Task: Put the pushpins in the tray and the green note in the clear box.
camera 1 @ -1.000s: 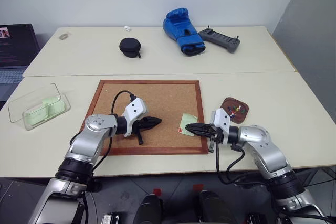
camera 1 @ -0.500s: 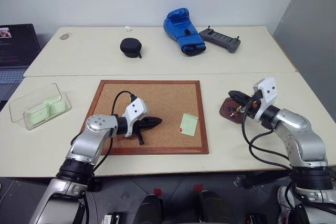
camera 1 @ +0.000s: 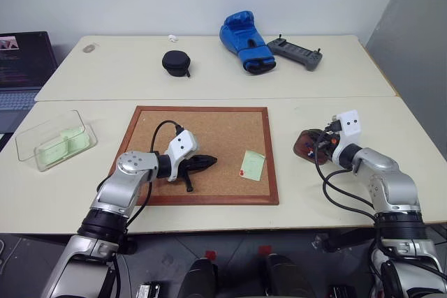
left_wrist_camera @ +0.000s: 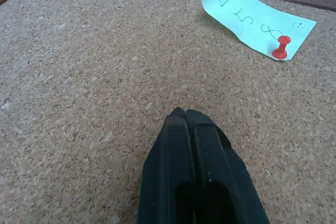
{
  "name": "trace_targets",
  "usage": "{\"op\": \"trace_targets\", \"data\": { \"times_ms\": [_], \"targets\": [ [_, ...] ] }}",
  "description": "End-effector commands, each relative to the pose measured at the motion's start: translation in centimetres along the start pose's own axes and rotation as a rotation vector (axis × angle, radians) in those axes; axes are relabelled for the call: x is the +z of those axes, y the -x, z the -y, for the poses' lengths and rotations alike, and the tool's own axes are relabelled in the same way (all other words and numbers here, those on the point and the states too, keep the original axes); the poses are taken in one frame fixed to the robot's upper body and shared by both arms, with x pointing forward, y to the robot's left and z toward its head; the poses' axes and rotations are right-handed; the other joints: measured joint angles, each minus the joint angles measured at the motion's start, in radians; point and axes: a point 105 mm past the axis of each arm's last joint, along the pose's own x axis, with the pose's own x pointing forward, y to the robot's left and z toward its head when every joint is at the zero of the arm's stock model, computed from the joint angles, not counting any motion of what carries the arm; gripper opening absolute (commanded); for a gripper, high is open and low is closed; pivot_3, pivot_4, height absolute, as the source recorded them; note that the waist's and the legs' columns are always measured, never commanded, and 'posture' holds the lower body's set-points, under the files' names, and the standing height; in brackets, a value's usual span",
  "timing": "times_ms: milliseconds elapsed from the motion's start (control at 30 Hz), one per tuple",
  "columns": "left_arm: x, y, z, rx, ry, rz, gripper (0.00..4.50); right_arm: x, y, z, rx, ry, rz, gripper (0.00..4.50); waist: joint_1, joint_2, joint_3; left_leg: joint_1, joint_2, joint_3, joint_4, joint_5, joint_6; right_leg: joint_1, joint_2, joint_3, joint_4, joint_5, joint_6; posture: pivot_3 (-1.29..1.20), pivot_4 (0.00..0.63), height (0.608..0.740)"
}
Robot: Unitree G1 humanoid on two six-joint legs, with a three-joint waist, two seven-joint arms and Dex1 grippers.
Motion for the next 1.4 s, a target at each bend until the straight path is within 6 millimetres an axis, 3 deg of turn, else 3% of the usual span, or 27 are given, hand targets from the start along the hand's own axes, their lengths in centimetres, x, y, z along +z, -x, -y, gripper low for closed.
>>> {"op": "trace_targets", "data": {
  "times_ms": [33, 333, 767, 1033, 1133, 1233, 1400],
  "targets": [
    [-1.6, 0.1, -0.1, 0.012, 0.018, -0.072, 0.00, 1.2, 0.2, 0.4, -0.009, 0.005, 0.036, 0.07, 0.000, 0.000, 0.000, 0.000, 0.000, 0.000, 0.000, 0.000, 0.000, 0.000, 0.000, 0.000, 0.000, 0.000, 0.000, 0.00, 0.150, 0.740],
    [-1.5, 0.0, -0.2, 0.012, 0.013, -0.073, 0.00, 1.4, 0.3, 0.5, -0.008, 0.010, 0.044, 0.07, 0.000, 0.000, 0.000, 0.000, 0.000, 0.000, 0.000, 0.000, 0.000, 0.000, 0.000, 0.000, 0.000, 0.000, 0.000, 0.00, 0.150, 0.740],
    [-1.4, -0.1, -0.2, 0.008, 0.012, -0.071, 0.00, 1.6, 0.5, 0.7, -0.017, 0.036, 0.047, 2.52, -0.001, 0.000, 0.000, 0.000, 0.000, 0.000, 0.000, 0.000, 0.000, 0.000, 0.000, 0.000, 0.000, 0.000, 0.000, 0.00, 0.150, 0.740],
    [-1.4, 0.0, -0.2, 0.011, 0.011, -0.072, 0.00, 1.9, 0.6, 0.5, 0.002, 0.055, 0.056, 2.52, -0.001, 0.000, 0.000, 0.000, 0.000, 0.000, 0.000, 0.000, 0.000, 0.000, 0.000, 0.000, 0.000, 0.000, 0.000, 0.00, 0.150, 0.740],
    [-1.4, 0.0, -0.2, 0.010, 0.012, -0.071, 0.00, 2.8, 1.4, -1.4, 0.144, 0.084, 0.089, 2.52, -0.001, 0.000, 0.000, 0.000, 0.000, 0.000, 0.000, 0.000, 0.000, 0.000, 0.000, 0.000, 0.000, 0.000, 0.000, 0.00, 0.150, 0.740],
    [-1.4, 0.0, -0.1, 0.007, 0.011, -0.068, 0.00, 3.4, 3.2, -4.7, 0.383, 0.193, 0.114, 2.52, 0.000, 0.000, 0.000, 0.000, 0.000, 0.000, 0.000, 0.000, 0.000, 0.000, 0.000, 0.000, 0.000, 0.000, 0.000, 0.00, 0.150, 0.740],
    [-1.4, 0.1, -0.2, 0.007, 0.009, -0.071, 0.00, 2.8, 5.1, -9.7, 0.659, 0.362, 0.103, 2.52, -0.001, 0.000, 0.000, 0.000, 0.000, -0.001, 0.000, 0.000, 0.000, 0.000, 0.001, -0.001, -0.001, 0.000, 0.000, 0.00, 0.150, 0.740]
  ]
}}
